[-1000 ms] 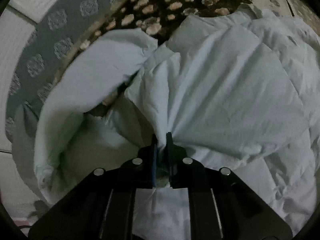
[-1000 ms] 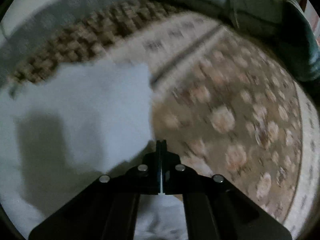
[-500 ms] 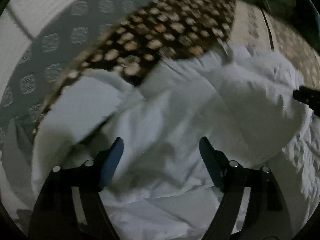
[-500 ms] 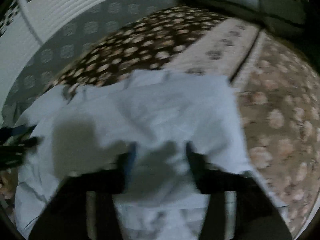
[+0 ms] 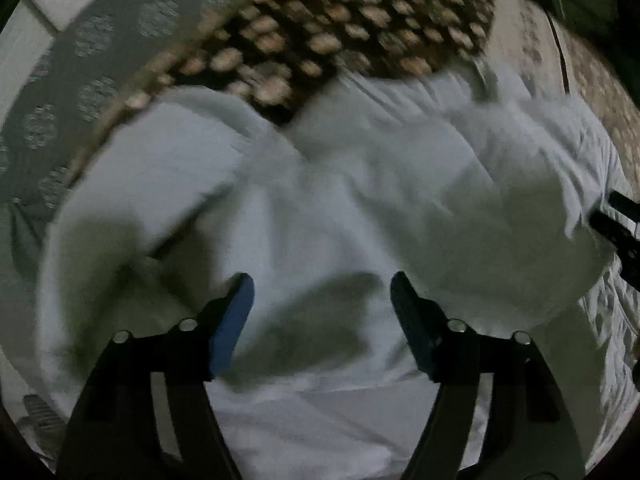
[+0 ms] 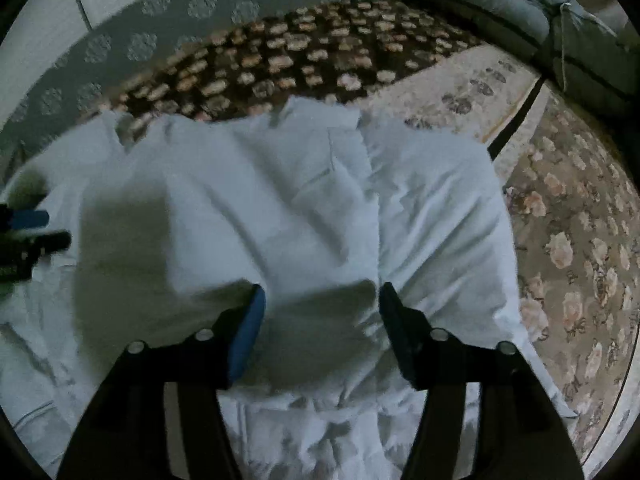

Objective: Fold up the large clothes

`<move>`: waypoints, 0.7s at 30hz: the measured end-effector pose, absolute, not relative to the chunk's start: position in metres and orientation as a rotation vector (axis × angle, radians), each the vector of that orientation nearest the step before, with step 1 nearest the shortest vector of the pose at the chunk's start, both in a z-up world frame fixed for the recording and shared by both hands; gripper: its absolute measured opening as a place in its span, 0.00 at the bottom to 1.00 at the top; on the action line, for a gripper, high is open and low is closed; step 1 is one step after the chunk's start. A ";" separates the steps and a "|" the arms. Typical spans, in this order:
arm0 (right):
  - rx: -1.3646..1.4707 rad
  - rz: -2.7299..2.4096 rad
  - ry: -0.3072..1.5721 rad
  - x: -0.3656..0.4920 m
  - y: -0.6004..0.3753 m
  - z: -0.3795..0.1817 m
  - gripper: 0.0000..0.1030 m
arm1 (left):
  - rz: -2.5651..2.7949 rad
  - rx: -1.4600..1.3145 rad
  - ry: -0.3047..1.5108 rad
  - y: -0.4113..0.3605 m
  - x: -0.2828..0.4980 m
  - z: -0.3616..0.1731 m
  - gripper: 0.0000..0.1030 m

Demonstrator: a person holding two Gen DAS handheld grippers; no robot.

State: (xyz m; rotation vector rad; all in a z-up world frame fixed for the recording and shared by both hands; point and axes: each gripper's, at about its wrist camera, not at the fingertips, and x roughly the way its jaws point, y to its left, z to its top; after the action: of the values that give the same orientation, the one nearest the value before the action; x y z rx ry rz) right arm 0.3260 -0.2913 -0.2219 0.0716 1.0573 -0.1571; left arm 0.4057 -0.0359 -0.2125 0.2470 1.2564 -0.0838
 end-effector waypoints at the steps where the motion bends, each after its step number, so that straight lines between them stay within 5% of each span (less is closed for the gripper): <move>1: 0.061 -0.165 1.052 0.325 -0.292 -0.219 0.66 | -0.057 0.245 1.226 -0.020 0.407 -0.202 0.84; 2: 0.056 -0.170 1.049 0.323 -0.293 -0.217 0.66 | -0.023 0.252 1.195 -0.005 0.409 -0.193 0.91; 10: 0.053 -0.189 1.028 0.320 -0.298 -0.202 0.77 | 0.080 0.314 1.237 0.076 0.448 -0.198 0.91; 21: 0.046 -0.206 1.054 0.324 -0.300 -0.206 0.77 | 0.178 0.635 1.301 0.059 0.490 -0.265 0.86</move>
State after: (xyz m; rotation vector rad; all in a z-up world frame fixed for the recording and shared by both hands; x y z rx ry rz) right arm 0.3242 -0.3000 -0.2058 0.0457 1.0539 -0.2059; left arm 0.4901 0.0585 -0.2650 0.6346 1.3011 0.1784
